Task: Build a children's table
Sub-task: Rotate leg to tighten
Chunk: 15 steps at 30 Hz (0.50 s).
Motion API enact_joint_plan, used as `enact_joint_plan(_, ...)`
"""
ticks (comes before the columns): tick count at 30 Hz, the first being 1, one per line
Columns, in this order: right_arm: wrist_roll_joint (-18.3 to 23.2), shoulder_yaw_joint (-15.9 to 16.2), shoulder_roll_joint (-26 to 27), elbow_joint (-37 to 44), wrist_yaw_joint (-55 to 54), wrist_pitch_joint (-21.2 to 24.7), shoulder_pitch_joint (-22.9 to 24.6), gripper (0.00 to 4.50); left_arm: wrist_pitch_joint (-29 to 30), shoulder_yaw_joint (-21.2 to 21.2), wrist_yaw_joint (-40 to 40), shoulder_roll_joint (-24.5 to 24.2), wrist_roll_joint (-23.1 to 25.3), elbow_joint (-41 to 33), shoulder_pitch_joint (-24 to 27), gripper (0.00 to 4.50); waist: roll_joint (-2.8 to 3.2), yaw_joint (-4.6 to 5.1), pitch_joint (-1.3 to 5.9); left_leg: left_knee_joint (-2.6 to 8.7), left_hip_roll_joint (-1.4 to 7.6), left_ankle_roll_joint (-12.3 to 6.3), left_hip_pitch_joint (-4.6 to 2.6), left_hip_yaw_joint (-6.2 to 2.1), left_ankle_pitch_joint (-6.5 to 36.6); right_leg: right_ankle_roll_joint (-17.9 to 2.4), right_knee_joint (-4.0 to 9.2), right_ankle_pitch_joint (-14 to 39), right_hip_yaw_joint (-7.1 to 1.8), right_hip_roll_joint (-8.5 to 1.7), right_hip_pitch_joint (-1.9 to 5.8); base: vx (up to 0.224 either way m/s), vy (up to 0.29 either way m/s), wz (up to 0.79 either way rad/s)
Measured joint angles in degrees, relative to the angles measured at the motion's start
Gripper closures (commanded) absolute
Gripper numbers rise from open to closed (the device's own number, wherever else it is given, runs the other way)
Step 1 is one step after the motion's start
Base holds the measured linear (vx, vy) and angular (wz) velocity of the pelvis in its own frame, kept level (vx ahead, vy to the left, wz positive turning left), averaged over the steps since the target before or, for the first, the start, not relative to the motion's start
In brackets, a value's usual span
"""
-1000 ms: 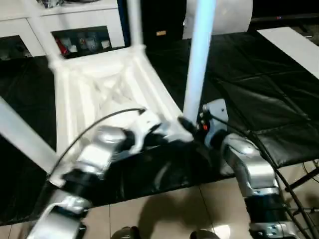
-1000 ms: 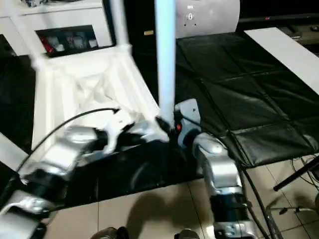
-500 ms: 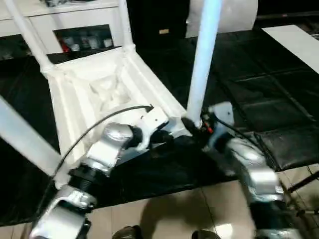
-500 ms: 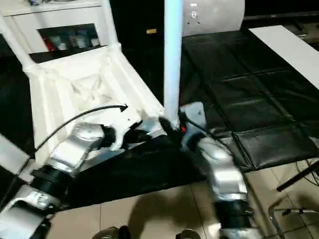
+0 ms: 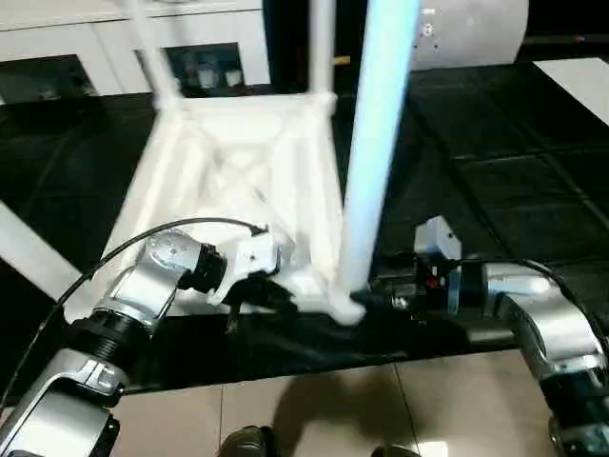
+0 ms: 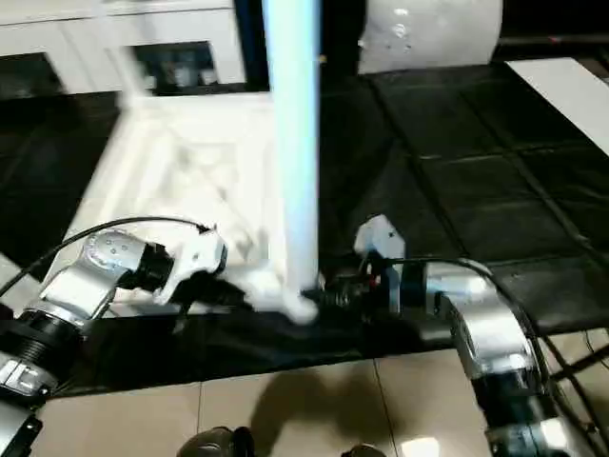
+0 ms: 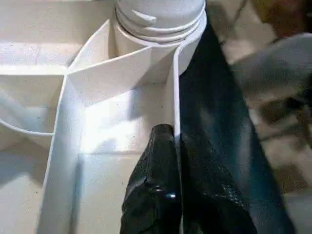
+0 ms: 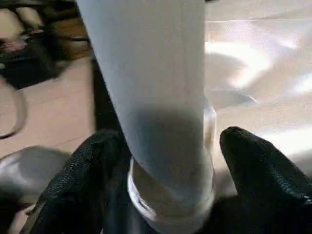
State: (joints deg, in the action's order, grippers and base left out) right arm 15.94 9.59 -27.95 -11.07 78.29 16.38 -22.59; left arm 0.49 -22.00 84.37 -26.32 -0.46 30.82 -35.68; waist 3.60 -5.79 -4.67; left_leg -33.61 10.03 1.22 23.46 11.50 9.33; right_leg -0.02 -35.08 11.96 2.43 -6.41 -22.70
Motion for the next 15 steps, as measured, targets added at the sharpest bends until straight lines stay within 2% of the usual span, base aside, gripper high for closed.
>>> enact_joint_plan(8,2.0,4.7,0.4,-3.2,9.3,3.2,-4.1,1.74,-4.5,-2.7,4.7,1.6,0.2,4.5,-3.5,4.50,-0.14,-0.66,-0.06,-0.10,-0.01,-0.05,0.04,0.04,0.0,-0.2,-0.01,-0.1,-0.06,-0.02,-0.01,0.000,0.000,0.00)
enact_joint_plan(11,1.9,5.5,0.0,-3.7,10.9,3.7,-4.7,2.06,-5.9,-3.5,5.7,1.8,0.1,6.1,-4.5,4.50,-0.15,-0.72,-0.06,-0.10,0.00,-0.07,0.06,0.04,0.0,-0.2,0.00,-0.1,-0.03,-0.02,-0.02,0.000,0.000,0.00)
enact_joint_plan(15,1.7,6.1,-0.5,-3.9,11.5,3.4,-5.5,2.20,-7.1,-3.8,5.8,2.1,0.0,7.3,-5.1,4.50,-0.15,-0.70,-0.05,-0.10,0.00,-0.07,0.05,0.05,0.0,-0.2,-0.01,-0.1,-0.04,-0.02,-0.03,0.000,0.000,0.00)
